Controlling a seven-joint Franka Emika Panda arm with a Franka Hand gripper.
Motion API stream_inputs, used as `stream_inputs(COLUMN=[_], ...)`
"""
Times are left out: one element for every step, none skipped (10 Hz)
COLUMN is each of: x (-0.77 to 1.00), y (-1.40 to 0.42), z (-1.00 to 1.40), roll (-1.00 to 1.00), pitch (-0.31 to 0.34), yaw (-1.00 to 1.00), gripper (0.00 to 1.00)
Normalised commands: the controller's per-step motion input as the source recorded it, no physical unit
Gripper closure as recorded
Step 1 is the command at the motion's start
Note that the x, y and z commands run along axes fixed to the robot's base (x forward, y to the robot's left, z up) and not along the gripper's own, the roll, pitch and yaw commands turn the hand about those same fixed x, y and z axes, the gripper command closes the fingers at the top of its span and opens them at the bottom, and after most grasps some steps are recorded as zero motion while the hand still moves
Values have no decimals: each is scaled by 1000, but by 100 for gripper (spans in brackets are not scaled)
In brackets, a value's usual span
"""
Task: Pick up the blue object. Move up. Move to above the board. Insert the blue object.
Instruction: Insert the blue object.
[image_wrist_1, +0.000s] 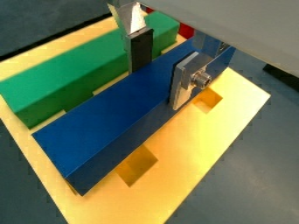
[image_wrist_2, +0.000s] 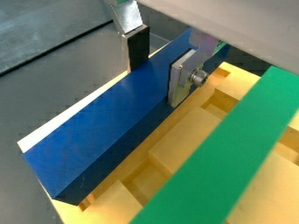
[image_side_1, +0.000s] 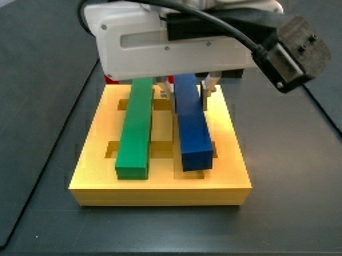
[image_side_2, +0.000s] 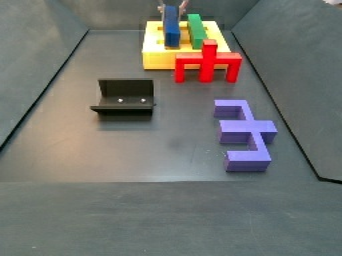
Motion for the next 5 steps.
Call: stream_inputs(x=[0, -57, -57, -57, -166], y=[-51, 0, 0, -11, 0], z=[-334, -269, -189, -186, -166], roll=[113, 130, 110, 106, 94], pitch=[0, 0, 0, 0, 0], yaw=[6, 0, 0, 0, 0], gripper=[100, 100, 100, 100, 100])
